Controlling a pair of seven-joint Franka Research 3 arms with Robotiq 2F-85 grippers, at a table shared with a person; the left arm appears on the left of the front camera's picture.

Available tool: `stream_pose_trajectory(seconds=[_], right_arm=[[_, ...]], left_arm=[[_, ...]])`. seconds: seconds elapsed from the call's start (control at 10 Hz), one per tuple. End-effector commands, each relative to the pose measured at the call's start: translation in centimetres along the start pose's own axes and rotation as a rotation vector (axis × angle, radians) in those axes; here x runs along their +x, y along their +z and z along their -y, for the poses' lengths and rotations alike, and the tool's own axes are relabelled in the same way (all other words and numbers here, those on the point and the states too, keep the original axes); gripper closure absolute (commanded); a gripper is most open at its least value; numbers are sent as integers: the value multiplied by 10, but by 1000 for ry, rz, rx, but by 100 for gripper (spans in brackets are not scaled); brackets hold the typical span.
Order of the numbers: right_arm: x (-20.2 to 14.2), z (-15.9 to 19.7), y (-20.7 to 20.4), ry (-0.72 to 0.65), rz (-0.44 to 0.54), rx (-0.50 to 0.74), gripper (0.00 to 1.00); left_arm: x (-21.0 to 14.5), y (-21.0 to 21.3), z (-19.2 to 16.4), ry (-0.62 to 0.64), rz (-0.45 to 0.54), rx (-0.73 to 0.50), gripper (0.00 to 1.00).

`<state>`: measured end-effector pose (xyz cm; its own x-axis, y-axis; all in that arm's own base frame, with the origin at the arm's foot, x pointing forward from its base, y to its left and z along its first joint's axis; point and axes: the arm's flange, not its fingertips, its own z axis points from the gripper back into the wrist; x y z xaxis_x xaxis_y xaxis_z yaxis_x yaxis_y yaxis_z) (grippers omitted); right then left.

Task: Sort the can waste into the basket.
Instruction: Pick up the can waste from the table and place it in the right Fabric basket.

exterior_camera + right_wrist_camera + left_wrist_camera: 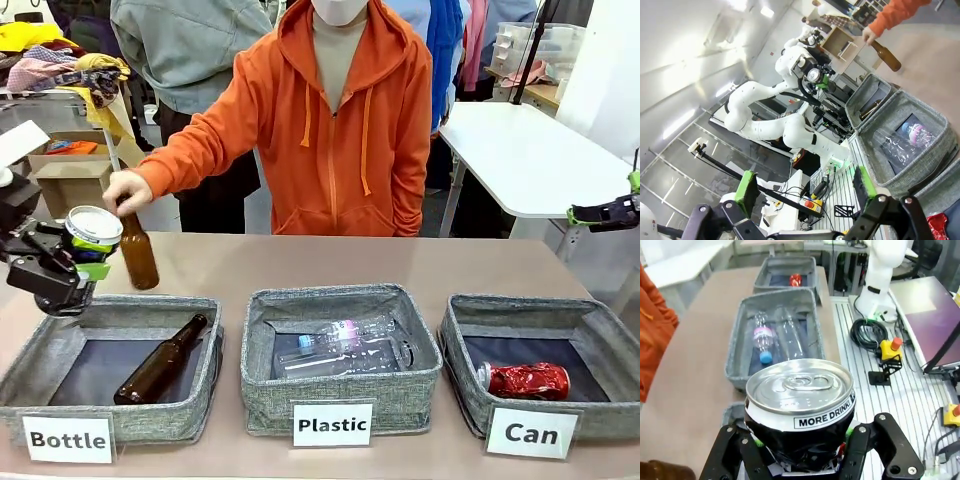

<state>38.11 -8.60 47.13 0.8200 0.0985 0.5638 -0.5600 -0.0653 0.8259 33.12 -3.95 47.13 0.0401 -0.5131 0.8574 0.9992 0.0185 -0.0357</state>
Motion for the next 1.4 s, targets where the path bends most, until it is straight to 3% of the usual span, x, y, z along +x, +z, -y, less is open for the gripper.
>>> stream_pose_trajectory(seconds=[0.0, 0.1, 0.2, 0.4, 0.6, 0.7, 0.9, 1.3], right_arm=[[-3, -2, 1, 22, -13, 1, 0], [-3, -2, 1, 22, -13, 1, 0], [-3, -2, 1, 22, -13, 1, 0], [-3, -2, 1, 22, -13, 1, 0], [-3, -2, 1, 22, -13, 1, 0], [-3, -2, 1, 22, -13, 1, 0], [-3, -2, 1, 22, -13, 1, 0], [-3, -2, 1, 22, -13, 1, 0]], left_arm=[[19, -13, -11, -69, 25, -35, 100], [26, -3, -10, -56, -37, 15, 100], [25, 38, 8, -108, 46, -55, 100], [11, 168, 46, -110, 106, -62, 100], [-27, 275, 91, -45, 281, 67, 100], [-48, 296, 105, -21, 356, 118, 100], [-64, 292, 107, 15, 355, 154, 100], [-55, 277, 94, 66, 303, 149, 100]])
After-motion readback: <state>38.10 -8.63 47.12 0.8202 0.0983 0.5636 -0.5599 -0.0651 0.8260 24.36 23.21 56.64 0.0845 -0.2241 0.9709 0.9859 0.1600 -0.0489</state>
